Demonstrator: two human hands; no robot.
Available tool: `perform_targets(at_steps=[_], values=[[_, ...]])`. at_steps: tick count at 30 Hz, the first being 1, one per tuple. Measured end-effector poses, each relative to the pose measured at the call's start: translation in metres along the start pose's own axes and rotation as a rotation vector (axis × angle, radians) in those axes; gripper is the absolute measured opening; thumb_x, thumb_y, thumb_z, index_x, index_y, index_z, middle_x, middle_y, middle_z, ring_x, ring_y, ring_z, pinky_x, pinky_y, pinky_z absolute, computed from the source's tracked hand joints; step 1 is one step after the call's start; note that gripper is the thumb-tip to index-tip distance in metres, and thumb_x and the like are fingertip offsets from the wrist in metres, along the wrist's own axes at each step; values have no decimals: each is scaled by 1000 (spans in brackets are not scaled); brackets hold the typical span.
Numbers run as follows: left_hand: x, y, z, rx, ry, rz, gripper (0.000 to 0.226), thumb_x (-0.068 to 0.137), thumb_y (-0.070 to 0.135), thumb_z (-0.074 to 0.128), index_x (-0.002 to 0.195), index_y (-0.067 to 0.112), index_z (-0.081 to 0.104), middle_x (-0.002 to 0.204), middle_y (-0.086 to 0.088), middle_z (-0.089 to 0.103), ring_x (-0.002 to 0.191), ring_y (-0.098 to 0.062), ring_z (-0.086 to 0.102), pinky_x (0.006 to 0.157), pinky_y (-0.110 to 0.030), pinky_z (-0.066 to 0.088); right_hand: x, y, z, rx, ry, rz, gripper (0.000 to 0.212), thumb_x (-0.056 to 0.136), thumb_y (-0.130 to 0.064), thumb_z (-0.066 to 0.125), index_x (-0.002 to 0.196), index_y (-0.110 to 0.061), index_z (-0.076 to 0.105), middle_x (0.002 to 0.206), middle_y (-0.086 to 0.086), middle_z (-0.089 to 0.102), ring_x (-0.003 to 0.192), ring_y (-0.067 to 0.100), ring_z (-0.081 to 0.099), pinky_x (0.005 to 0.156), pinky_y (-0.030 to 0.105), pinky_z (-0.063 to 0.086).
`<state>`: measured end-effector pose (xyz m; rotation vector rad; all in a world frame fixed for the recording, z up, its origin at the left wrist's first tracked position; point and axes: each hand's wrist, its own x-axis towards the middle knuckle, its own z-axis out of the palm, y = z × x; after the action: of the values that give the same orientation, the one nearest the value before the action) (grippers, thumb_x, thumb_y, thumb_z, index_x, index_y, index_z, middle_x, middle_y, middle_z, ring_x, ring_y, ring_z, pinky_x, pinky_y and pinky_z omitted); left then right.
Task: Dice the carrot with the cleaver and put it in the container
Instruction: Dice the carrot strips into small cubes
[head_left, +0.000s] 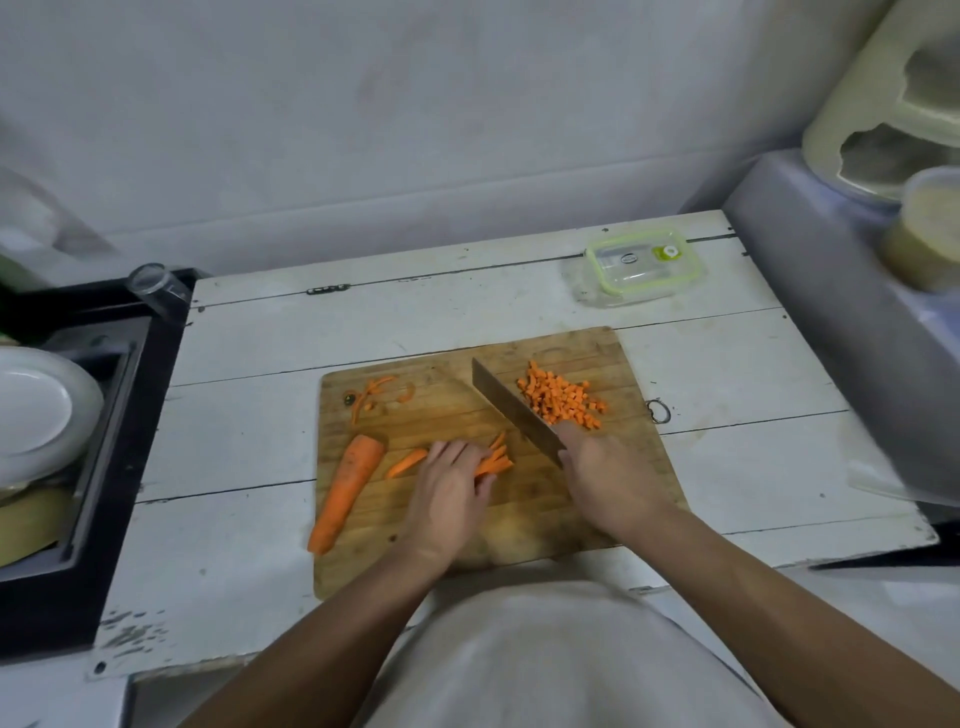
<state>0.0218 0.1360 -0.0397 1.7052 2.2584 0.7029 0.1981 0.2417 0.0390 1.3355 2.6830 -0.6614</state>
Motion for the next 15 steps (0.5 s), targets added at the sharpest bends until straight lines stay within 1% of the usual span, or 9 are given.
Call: perform_targets(at_steps=[2,3,5,7,9,12,15], values=[[-3,-1,1,12,10,14,31,87,16,77,118,15,71,112,2,67,105,-14,53,90,-29,48,0,-2,0,-70,-16,-16,33,101,-11,43,131,-26,44,86,7,65,74,31,62,59,35,48],[-4,-2,1,17,17,18,32,87,16,77,118,15,71,112,2,67,106,-14,52,91,-29,48,-3,-4,2,-99,-38,-23,35,100,-9,44,130,-26,44,85,6,64,73,30,61,58,35,46],[-4,-1,2,23,26,13,32,87,16,77,119,15,71,113,3,66,108,-13,52,93,-28,48,-12,-9,6,-104,-81,-25,31,99,-10,46,127,-24,45,84,6,62,73,29,60,58,35,47],[-4,1,3,14,28,7,31,88,16,77,118,16,71,113,3,66,108,-12,52,92,-27,47,-17,-10,9,-48,-95,-15,24,100,-13,45,122,-23,46,87,7,62,76,30,60,62,39,51],[-4,2,3,12,33,14,29,89,16,76,118,16,72,111,3,66,106,-12,53,90,-27,48,-17,-8,9,-3,-75,6,20,102,-17,42,120,-22,47,90,9,64,79,31,62,67,42,54],[-7,0,4,21,49,35,28,89,14,75,118,15,72,110,1,68,105,-16,57,89,-30,50,-21,-3,5,18,-20,37,23,104,-20,38,125,-19,47,91,12,66,81,35,62,71,44,54],[-8,3,7,30,69,61,24,90,11,74,113,14,73,107,-1,71,100,-19,60,84,-33,54,-34,0,-2,-3,0,63,22,104,-20,38,126,-20,44,91,11,65,80,34,62,68,42,53]])
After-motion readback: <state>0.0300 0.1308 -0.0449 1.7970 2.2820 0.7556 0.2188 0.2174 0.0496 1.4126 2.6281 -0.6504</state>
